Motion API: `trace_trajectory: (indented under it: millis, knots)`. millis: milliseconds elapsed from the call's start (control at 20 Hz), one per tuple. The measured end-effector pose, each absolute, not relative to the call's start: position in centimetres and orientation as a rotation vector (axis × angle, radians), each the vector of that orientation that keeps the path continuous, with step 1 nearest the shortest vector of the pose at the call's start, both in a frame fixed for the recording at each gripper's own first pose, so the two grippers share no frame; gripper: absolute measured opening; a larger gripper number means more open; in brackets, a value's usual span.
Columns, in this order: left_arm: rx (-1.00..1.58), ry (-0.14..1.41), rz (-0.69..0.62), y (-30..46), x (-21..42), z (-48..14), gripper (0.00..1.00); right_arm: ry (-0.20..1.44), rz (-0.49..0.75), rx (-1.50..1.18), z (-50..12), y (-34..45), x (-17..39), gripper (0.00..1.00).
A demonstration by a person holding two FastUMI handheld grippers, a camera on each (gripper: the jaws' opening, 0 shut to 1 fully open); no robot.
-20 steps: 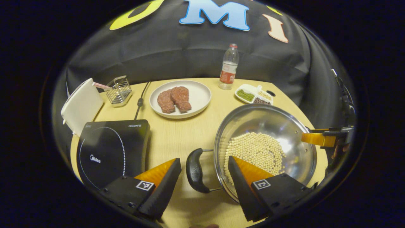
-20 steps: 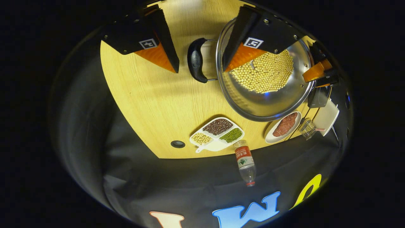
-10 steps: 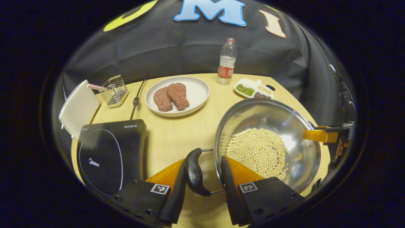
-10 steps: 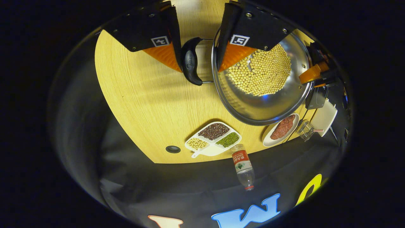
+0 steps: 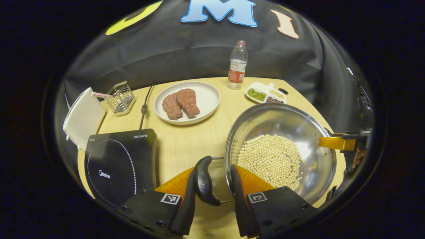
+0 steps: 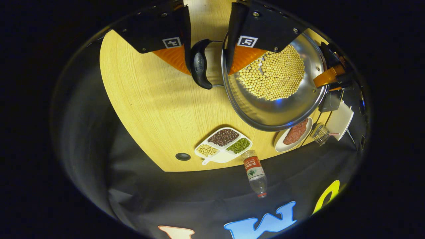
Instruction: First push the handle of the pot to place it horizontally, then grasp the pot with both hands and set it on the induction cooktop.
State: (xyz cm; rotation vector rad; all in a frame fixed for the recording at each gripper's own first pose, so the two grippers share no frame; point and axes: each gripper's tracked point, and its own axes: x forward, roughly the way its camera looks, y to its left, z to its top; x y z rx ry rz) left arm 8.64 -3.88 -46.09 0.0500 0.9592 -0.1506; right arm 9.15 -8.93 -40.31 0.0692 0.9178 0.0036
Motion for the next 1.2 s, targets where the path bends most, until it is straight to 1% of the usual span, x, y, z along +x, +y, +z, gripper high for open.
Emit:
trace_trajectory:
  millis: [50, 100, 150, 400, 450, 550, 650, 800, 850, 900, 950, 1050, 1150, 1200]
  knots:
    - [0.048, 0.955, -0.154, -3.8, 8.7, -45.6, 0.62, 0.914, 0.003, 0.069, -39.8, -8.8, 8.9, 0.46]
    - [0.046, 0.951, -0.157, -3.8, 8.4, -44.8, 0.62, 0.910, 0.001, 0.066, -39.2, -8.8, 8.7, 0.47]
    - [0.047, 0.946, -0.160, -3.8, 8.2, -44.0, 0.59, 0.906, 0.000, 0.064, -38.7, -8.7, 8.5, 0.47]
    - [0.051, 0.939, -0.168, -2.9, 7.6, -41.7, 0.59, 0.903, -0.011, 0.070, -36.6, -7.7, 7.3, 0.47]
    - [0.051, 0.935, -0.170, -2.6, 7.6, -41.3, 0.56, 0.904, -0.014, 0.076, -36.3, -7.4, 7.0, 0.47]
    - [0.050, 0.927, -0.167, -1.9, 7.3, -40.5, 0.62, 0.900, -0.013, 0.080, -35.6, -6.6, 6.6, 0.47]
    - [0.053, 0.928, -0.164, -0.8, 7.0, -39.9, 0.56, 0.893, -0.013, 0.069, -35.1, -5.6, 6.5, 0.46]
    - [0.036, 0.934, -0.150, 1.0, 6.5, -39.0, 0.55, 0.893, -0.002, 0.064, -34.5, -3.8, 6.3, 0.46]
    - [0.037, 0.934, -0.148, 1.7, 6.3, -38.9, 0.55, 0.896, 0.001, 0.059, -34.3, -3.1, 6.2, 0.46]
    - [0.039, 0.931, -0.148, 2.4, 6.2, -38.7, 0.62, 0.896, 0.003, 0.053, -34.1, -2.5, 6.2, 0.46]
    - [0.035, 0.933, -0.146, 3.0, 5.9, -38.6, 0.62, 0.895, 0.006, 0.047, -34.0, -1.8, 6.2, 0.46]
    - [0.022, 0.937, -0.133, 4.5, 5.6, -38.5, 0.55, 0.899, 0.012, 0.041, -33.8, -0.3, 6.2, 0.46]
    - [0.025, 0.934, -0.122, 6.1, 5.5, -38.1, 0.56, 0.901, 0.023, 0.038, -33.7, 1.2, 6.2, 0.46]
    - [0.025, 0.933, -0.119, 7.0, 5.4, -37.9, 0.59, 0.902, 0.028, 0.038, -33.5, 1.9, 6.3, 0.46]
